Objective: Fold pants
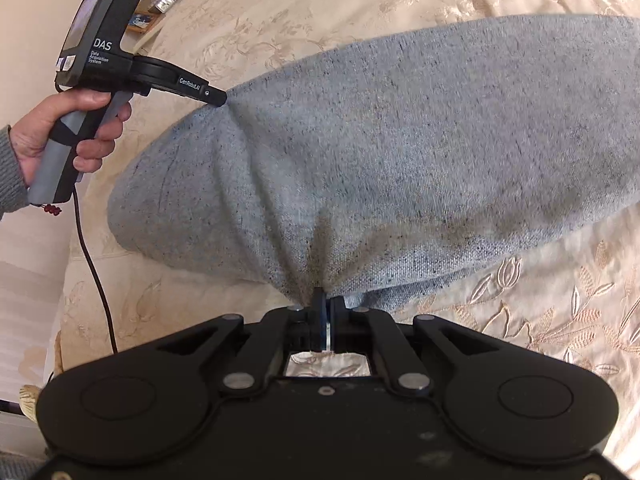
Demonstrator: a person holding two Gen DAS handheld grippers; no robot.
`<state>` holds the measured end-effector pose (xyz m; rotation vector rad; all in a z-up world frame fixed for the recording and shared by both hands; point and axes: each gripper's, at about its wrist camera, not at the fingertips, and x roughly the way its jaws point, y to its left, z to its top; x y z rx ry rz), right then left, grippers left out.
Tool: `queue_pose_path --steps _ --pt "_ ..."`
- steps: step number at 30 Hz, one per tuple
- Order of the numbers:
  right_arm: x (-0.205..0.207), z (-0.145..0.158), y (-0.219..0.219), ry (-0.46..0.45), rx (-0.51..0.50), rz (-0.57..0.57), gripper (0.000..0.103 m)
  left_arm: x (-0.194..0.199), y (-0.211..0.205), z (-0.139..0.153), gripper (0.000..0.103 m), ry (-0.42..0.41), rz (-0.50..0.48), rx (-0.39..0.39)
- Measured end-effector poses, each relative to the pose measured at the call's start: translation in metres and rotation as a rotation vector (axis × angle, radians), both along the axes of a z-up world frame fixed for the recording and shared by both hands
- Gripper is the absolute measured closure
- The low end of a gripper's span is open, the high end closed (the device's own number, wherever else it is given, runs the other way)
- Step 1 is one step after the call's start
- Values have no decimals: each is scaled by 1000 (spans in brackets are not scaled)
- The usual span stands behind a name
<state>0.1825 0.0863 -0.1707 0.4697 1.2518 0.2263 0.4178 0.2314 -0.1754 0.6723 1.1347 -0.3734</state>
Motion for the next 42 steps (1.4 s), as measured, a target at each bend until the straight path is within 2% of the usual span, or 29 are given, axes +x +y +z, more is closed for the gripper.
queue_pose_path --steps 2,3,5,7,9,11,12,17,19,22,28,34,36,42 --pt "-3 -6 6 44 -2 11 99 -9 -9 -8 98 -49 -20 62" --pt "-7 -3 12 36 0 51 99 -11 -11 -9 98 -63 -15 79" --pt "-18 10 28 -21 -8 167 100 -10 -12 -4 96 -68 20 81" --pt "-27 16 36 -35 -3 207 100 -10 -9 8 90 -80 44 67" --pt "-34 20 33 -31 7 169 98 -14 -3 28 87 -117 90 46" --pt "-40 25 22 -28 16 108 89 -26 3 51 87 -147 141 8" --pt "-43 27 14 -22 16 77 80 -36 5 63 87 -153 154 -25" --pt "-52 34 -27 -25 -49 12 76 -102 3 95 85 -139 216 -139" --pt "-53 34 -45 -26 -69 -11 76 -130 -4 94 80 -121 222 -159" --pt "-51 36 -72 -27 -80 -26 75 -175 -24 85 80 -95 232 -173" --pt "-41 41 -113 -39 -74 2 75 -242 -70 64 79 -103 216 -128" --pt "-46 46 -140 -48 -58 64 75 -254 -85 50 79 -83 369 -135" --pt "-49 47 -149 -50 -52 83 75 -253 -90 46 79 -105 411 -117" --pt "-58 50 -171 -58 -50 137 75 -244 -104 32 79 -154 457 -29"
